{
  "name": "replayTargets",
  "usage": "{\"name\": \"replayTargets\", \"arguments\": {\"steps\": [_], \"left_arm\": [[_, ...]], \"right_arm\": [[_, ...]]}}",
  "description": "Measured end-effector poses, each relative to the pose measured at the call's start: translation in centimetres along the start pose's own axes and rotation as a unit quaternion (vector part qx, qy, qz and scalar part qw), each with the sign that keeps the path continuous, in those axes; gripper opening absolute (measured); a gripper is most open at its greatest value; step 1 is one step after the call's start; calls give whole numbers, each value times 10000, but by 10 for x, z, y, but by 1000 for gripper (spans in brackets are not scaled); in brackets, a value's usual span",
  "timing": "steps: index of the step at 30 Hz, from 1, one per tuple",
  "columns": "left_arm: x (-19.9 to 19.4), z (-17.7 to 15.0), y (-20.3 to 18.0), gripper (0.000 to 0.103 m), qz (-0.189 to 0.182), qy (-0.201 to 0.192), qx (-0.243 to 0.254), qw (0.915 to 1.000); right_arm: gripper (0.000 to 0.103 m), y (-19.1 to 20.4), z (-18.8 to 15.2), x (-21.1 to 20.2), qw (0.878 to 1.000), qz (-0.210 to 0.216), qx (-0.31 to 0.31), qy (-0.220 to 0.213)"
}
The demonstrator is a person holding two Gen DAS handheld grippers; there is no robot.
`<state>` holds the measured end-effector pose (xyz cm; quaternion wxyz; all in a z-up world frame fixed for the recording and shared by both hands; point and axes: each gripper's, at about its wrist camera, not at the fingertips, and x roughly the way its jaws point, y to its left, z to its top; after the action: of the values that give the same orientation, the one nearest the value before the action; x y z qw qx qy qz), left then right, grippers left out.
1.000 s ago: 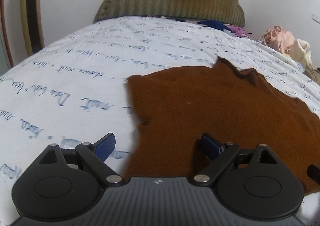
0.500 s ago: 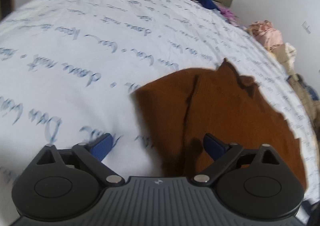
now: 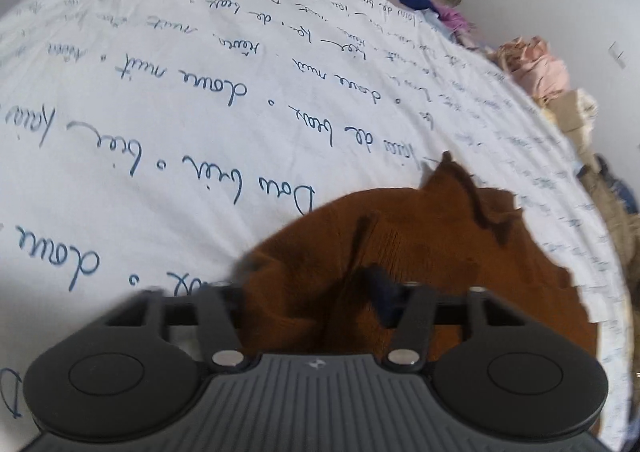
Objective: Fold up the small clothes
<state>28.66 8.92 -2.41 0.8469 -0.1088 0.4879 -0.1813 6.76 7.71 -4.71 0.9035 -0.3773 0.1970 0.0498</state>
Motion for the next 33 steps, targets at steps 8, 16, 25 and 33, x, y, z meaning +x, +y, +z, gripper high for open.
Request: {"name": "replayTargets", "arguments": {"steps": [8,16,25,33], "left_arm": [[-14,-3,-29,5,510,-179,415,9977],[-44,8,-65,5,585,-492,623,9951],[-54,18,-143,5,609,-781,1115,9888],[-31,13,-225,5,455,-811,1638,9821]], "right_arm": [[10,6,-7,-9,9991,19,-128,-398],[9,-27,-16,-33,9967,-265,336,-693],[9,-77,-41,-50,9908,-743,914,-671],[9,-116,-75,-48,9838,-1185,1274,-426]]}}
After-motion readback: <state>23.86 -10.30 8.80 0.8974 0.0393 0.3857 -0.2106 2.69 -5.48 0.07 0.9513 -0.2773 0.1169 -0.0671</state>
